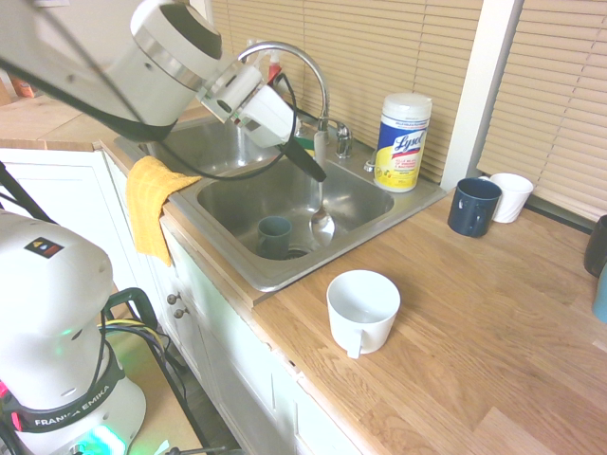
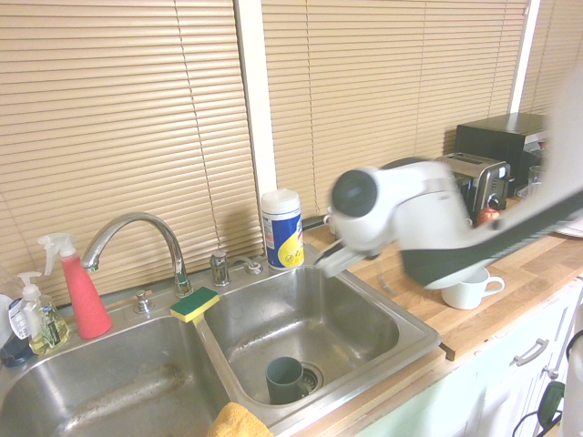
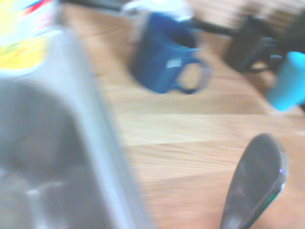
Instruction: Put the spoon into the sink
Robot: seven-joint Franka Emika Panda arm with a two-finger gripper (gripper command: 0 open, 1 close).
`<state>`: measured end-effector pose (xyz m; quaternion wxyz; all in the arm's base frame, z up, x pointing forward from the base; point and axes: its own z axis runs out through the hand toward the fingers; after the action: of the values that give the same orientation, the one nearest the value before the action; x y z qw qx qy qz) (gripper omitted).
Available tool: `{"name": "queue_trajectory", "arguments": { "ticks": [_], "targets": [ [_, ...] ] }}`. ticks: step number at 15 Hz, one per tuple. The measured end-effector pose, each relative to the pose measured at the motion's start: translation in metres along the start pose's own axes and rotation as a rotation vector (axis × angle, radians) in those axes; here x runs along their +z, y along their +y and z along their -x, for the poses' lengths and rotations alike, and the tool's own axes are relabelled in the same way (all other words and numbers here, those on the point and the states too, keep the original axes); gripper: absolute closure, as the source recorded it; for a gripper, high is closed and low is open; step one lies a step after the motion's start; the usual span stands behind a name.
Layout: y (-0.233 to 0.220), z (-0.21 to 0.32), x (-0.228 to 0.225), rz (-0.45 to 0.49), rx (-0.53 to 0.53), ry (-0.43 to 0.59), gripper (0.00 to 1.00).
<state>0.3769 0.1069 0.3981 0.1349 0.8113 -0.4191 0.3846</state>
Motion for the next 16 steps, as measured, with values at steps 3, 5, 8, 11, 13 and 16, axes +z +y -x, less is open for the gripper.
{"name": "queue_trajectory", "arguments": {
  "ticks": [3, 5, 8, 11, 13, 16],
  "targets": [
    [-0.057, 0.04, -0.001, 0.002, -0.084, 0.005, 1.0],
    [-0.082, 0.061, 0.027, 0.045, -0.119, -0.002, 1.0],
    [-0.107, 0.095, 0.085, 0.123, -0.157, -0.056, 1.0],
    [-0.125, 0.13, 0.142, 0.198, -0.21, -0.106, 1.0],
    [-0.13, 0.144, 0.164, 0.255, -0.251, -0.149, 1.0],
    [-0.135, 0.151, 0.177, 0.31, -0.289, -0.175, 0.0]
  ]
}}
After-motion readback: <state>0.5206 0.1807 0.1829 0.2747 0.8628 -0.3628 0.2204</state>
